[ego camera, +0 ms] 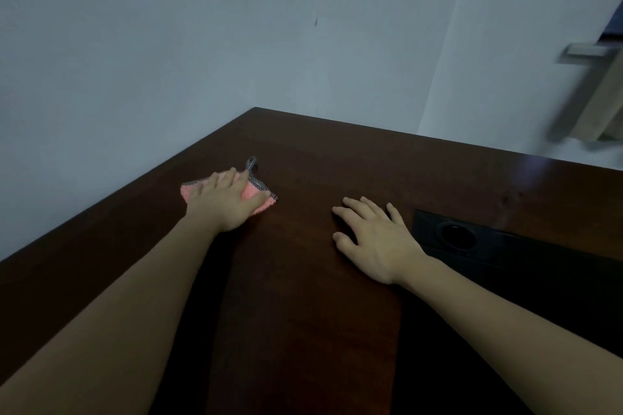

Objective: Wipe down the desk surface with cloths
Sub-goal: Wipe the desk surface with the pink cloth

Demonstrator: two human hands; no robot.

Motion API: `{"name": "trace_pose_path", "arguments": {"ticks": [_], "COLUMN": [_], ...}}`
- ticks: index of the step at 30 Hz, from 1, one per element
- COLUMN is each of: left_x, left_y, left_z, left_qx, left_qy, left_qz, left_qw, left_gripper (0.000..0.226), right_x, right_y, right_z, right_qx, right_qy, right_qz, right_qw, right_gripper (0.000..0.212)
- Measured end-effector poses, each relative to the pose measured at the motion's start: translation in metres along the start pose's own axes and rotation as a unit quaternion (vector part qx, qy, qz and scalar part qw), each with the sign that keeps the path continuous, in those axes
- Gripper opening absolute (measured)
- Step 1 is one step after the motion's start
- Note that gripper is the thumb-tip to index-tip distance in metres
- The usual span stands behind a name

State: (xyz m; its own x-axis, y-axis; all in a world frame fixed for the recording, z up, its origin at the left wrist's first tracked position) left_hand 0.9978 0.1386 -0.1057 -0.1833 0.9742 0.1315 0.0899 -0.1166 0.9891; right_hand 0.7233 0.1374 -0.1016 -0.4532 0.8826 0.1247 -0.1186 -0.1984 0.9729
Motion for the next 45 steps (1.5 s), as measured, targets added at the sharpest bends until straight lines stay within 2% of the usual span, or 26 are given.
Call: {"name": "trace_pose_path", "arguments": {"ticks": [2, 6, 9, 11, 14, 18, 21, 24, 27, 30, 33, 37, 41, 45], "left_x": [0.014, 0.066, 0.088, 0.08, 0.044, -0.007, -0.029, -0.031, -0.008, 0.034, 0.058, 0.041, 0.001, -0.026], "left_y": [0.0, -0.009, -0.014, -0.01, -0.003, 0.007, 0.01, 0.007, 0.003, -0.007, -0.007, 0.002, 0.008, 0.01], "left_z": [-0.013, -0.02, -0.003, 0.012, 0.043, 0.078, 0.086, 0.082, 0.073, 0.07, 0.085, 0.113, 0.131, 0.127], "left_qx": [-0.014, -0.037, -0.027, -0.021, -0.018, -0.002, 0.015, 0.012, -0.016, -0.026, -0.003, 0.013, 0.005, 0.01], "left_qy": [-0.029, -0.156, -0.187, -0.177, -0.117, -0.013, 0.025, 0.023, -0.034, -0.125, -0.155, -0.114, -0.049, -0.001], "left_qz": [0.01, 0.023, 0.036, 0.039, 0.024, 0.0, -0.007, -0.006, 0.001, 0.016, 0.03, 0.019, -0.002, -0.008], "left_qw": [0.999, 0.987, 0.981, 0.983, 0.993, 1.0, 1.0, 1.0, 0.999, 0.992, 0.987, 0.993, 0.999, 1.0], "left_gripper": [0.086, 0.1, 0.089, 0.092, 0.115, 0.096, 0.106, 0.101, 0.092, 0.095, 0.104, 0.122, 0.106, 0.103], "right_x": [-0.002, -0.017, -0.027, -0.028, -0.027, -0.028, -0.028, -0.026, -0.027, -0.026, -0.026, -0.026, -0.026, -0.026], "right_y": [0.006, 0.021, 0.019, 0.011, -0.003, -0.008, -0.007, -0.006, -0.005, -0.007, -0.008, -0.008, -0.007, -0.006], "right_z": [0.0, 0.011, 0.035, 0.047, 0.054, 0.054, 0.055, 0.055, 0.054, 0.054, 0.055, 0.056, 0.057, 0.057], "right_qx": [0.009, 0.006, -0.019, -0.028, -0.01, 0.002, 0.002, 0.002, 0.006, 0.014, 0.018, 0.019, 0.015, 0.01], "right_qy": [0.0, 0.011, 0.047, 0.059, 0.064, 0.066, 0.066, 0.065, 0.066, 0.065, 0.063, 0.061, 0.061, 0.061], "right_qz": [0.001, -0.008, -0.02, -0.008, 0.009, -0.007, -0.012, -0.014, -0.014, -0.007, -0.007, -0.006, -0.015, -0.017], "right_qw": [1.0, 1.0, 0.999, 0.998, 0.998, 0.998, 0.998, 0.998, 0.998, 0.998, 0.998, 0.998, 0.998, 0.998], "right_gripper": [0.059, 0.054, 0.055, 0.055, 0.055, 0.056, 0.056, 0.056, 0.056, 0.056, 0.057, 0.057, 0.056, 0.056]}}
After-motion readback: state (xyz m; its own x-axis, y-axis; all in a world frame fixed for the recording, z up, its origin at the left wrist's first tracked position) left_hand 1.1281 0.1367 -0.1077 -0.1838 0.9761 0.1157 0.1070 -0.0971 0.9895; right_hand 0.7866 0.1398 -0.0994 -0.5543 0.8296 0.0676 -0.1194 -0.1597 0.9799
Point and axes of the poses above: each hand's wrist, its own x-axis away from the middle knuckle, its own y-axis out of the back of the hand, z = x × y, the point moved 4 cm from there along -x, towards the middle knuckle, and after that the axes turned 8 degrees about -y, right-handed, at the moved point
